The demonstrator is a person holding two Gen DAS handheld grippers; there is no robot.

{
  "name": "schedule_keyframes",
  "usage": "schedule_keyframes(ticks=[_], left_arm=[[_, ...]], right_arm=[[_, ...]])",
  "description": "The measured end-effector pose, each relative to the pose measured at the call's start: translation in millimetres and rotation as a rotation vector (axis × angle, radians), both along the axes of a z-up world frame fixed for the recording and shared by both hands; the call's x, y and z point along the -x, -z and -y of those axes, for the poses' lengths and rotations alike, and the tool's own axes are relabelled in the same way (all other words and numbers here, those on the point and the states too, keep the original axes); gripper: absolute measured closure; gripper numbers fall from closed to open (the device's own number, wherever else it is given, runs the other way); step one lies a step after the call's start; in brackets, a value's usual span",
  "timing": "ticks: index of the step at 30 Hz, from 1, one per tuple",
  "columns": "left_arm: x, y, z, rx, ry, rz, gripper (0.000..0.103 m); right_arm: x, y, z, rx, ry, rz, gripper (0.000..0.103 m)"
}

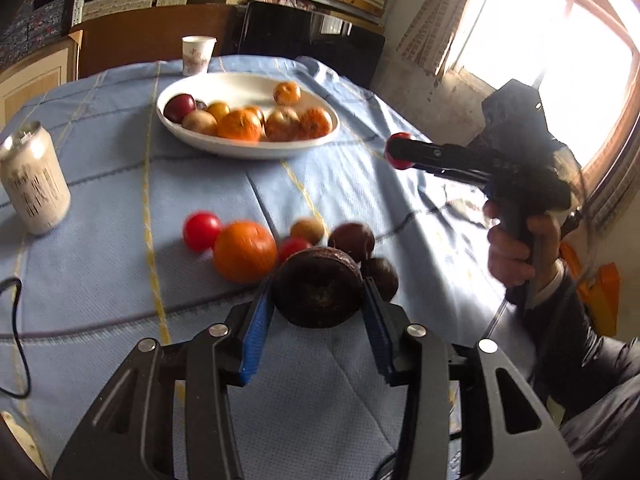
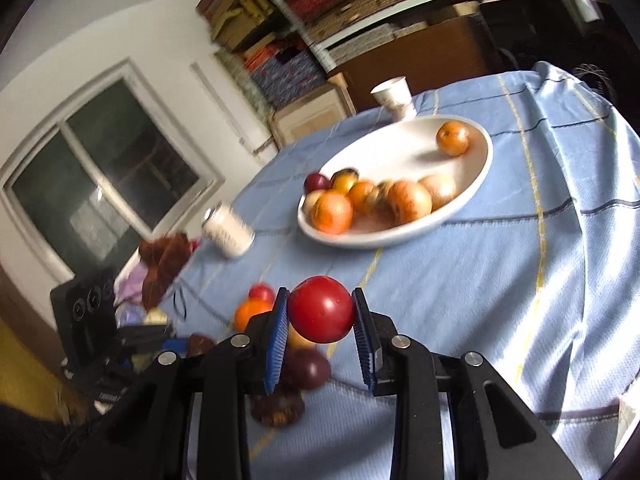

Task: Organize fruits
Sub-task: 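Place the mangosteen and red fruit on the white plate, opening both grippers, then return to the pile and grasp the dark red plum with the right gripper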

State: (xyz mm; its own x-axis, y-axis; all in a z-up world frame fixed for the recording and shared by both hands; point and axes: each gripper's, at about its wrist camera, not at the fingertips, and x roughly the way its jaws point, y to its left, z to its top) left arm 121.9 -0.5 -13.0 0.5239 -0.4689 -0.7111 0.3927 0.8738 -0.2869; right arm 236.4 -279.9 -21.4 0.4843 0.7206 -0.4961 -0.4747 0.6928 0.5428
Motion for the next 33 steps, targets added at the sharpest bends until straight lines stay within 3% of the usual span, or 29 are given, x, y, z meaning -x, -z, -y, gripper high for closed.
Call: schedule_keyframes(ticks=[5, 11, 17, 21, 22, 25, 30, 33], left_arm=[[-37.6, -34.4, -9.7, 0.007, -0.08, 0.056, 0.059], [-125.2, -51.6, -8.8, -0.033, -0.189, 0.042, 0.059], [-210.4, -40.9, 13.3, -0.085, -0.211, -0.03, 0.059], [-238.0, -22.5, 29.1, -0.136, -0.234, -0.07, 0.059], [-239.8, -20.2, 29.7, -0.139, -0.246, -0.067, 0.052], [-227.1, -24.9, 25.6, -0.105, -0.27, -0.025, 0.021], [-163.1, -44.1, 5.4, -0.144, -0.321, 0.124, 0.007], [-122.0, -43.0, -11.8, -0.15, -0.368, 0.164, 0.005]], right_arm=[[-41.7, -4.9, -11.5, 0.003, 0.176, 0.029, 0.072], [-81.2, 3.3, -26.6, 0.051, 0.292, 0.069, 0.072], [-102.4, 15.3, -28.3, 0.074, 0.255, 0.061, 0.071], [-108.4, 20.3, -24.9, 0.071, 0.239, 0.036, 0.063], [-108.9, 19.7, -23.1, 0.069, 0.233, 0.034, 0.058], [-103.4, 9.7, -20.9, 0.065, 0.21, 0.034, 0.058], [-65.8, -16.9, -34.0, 0.088, 0.129, 0.087, 0.057], [-41.4, -17.3, -55.0, 0.134, 0.037, 0.075, 0.057]])
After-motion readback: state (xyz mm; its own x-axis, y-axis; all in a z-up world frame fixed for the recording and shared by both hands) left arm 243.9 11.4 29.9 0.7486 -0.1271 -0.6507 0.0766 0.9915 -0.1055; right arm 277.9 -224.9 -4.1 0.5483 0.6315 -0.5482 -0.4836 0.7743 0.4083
